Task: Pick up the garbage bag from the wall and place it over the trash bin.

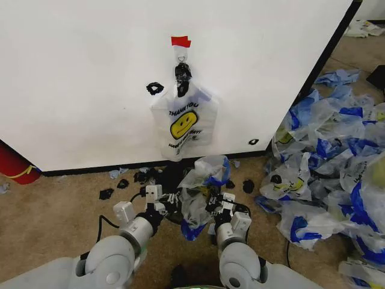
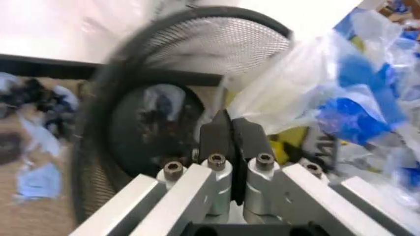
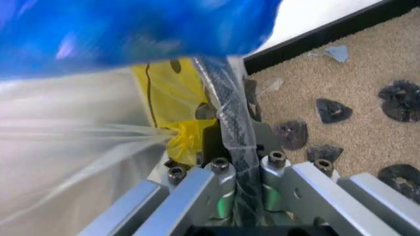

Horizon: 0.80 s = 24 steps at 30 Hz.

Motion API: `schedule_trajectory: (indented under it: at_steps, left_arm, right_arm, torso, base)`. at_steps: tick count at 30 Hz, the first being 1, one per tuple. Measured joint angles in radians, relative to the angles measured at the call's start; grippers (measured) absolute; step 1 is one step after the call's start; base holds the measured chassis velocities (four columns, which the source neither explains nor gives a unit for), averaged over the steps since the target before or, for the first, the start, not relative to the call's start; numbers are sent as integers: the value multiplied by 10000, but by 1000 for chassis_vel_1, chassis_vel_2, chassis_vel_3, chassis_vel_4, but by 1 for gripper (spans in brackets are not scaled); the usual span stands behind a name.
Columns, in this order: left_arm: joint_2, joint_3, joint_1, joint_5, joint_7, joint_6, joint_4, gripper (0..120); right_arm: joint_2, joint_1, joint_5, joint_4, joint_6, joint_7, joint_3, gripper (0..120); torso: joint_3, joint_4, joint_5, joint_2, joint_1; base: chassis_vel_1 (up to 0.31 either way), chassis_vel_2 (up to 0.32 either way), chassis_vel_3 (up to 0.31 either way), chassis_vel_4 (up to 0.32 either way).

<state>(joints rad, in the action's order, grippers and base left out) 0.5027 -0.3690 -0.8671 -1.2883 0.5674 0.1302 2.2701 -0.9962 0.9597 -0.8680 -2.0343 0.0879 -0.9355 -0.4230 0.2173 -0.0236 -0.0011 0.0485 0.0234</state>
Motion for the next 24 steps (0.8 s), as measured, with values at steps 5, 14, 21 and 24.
schedule_trajectory:
  at_steps: [5, 14, 21, 24]
  left_arm:
    - [-322, 248, -59, 8, 0, 58, -89, 0]
    - [-703, 633, -176, 4, -1, 129, -356, 0]
    - [-661, 713, -233, 29, 86, 174, -434, 0]
    - [-623, 701, -218, 30, 124, 174, -329, 0]
  right_arm:
    - [5, 28, 32, -11, 13, 16, 15, 0]
    - [17, 71, 62, -46, 26, 32, 53, 0]
    - [55, 111, 92, -71, 34, 37, 66, 0]
    - [68, 118, 102, -72, 35, 38, 69, 0]
  torso:
    - [0, 0, 0, 0, 0]
    - [0, 0, 1, 0, 0]
    - [0, 0, 1, 0, 0]
    - [0, 0, 1, 0, 0]
  base:
    - [0, 0, 0, 0]
    - [0, 0, 0, 0]
    - [0, 0, 0, 0]
    - [0, 0, 0, 0]
